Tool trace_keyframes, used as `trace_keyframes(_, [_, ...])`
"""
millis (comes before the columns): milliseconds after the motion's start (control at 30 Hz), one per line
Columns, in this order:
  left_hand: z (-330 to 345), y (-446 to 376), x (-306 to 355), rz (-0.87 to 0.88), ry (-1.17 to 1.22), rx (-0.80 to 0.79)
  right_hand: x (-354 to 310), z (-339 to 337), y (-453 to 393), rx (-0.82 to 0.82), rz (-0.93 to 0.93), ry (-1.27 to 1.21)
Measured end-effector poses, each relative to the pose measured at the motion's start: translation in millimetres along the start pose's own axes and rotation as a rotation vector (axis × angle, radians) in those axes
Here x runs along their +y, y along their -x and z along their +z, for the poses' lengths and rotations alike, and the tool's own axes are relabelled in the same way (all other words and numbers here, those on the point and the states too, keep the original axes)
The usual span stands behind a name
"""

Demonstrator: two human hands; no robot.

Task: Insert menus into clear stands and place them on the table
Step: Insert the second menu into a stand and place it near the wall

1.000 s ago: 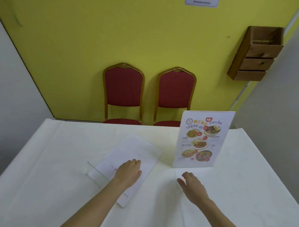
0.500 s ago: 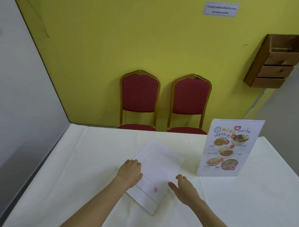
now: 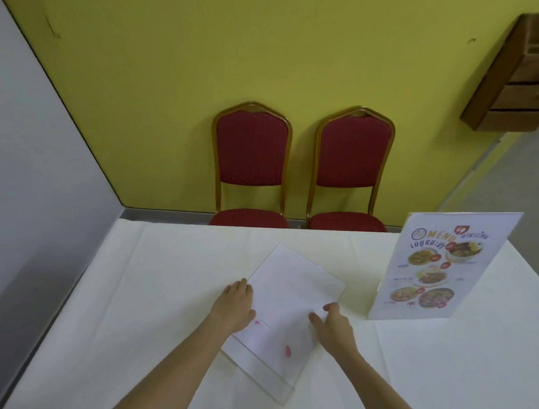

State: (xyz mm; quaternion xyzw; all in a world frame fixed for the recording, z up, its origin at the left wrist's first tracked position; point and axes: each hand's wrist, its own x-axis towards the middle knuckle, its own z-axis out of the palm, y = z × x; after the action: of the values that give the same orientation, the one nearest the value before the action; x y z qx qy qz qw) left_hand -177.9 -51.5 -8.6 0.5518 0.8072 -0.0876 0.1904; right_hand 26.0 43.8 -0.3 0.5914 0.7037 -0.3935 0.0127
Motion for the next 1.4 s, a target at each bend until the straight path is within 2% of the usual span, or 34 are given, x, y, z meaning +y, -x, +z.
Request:
trace_keyframes(200, [10, -14, 8, -0.016, 0.098, -0.044, -15, 16, 1, 0.086, 0.122, -0.322])
trace_keyframes(433, [26, -15, 14, -0.058, 0.04, -0.062, -19, 23, -5, 0.226, 0.359, -0.69])
trace_keyframes(567, [12, -10, 16, -0.077, 0.114, -0.118, -11, 15, -14, 0.272, 0.451, -0.799])
trace_keyframes(633, [1, -6, 19, -0.085, 0.167, -0.168, -9, 8, -19, 0.228, 0.425, -0.828])
trace_keyframes(800, [-36, 7, 39, -0.059, 0.386, -0.277, -17, -22, -19, -0.003, 0.301, -1.017])
trace_keyframes(967, [-79, 29, 67, -0.031, 0.561, -0.355, -35, -44, -13, -0.21, 0.157, -0.994])
trace_keyframes(1033, [-93, 37, 75, -0.028, 0.517, -0.367, -39, -52, -14, -0.276, 0.111, -0.971])
trace_keyframes(1133, [-102, 47, 83, -0.017, 0.331, -0.236, -52, -59, -10, -0.34, 0.051, -0.962])
trace_keyframes(1233, [-107, 56, 87, -0.025, 0.272, -0.066, -66, -57, -9, -0.359, 0.005, -0.941])
trace_keyframes(1400, [-124, 67, 87, -0.042, 0.239, -0.008, -75, -49, -5, -0.432, -0.042, -0.882])
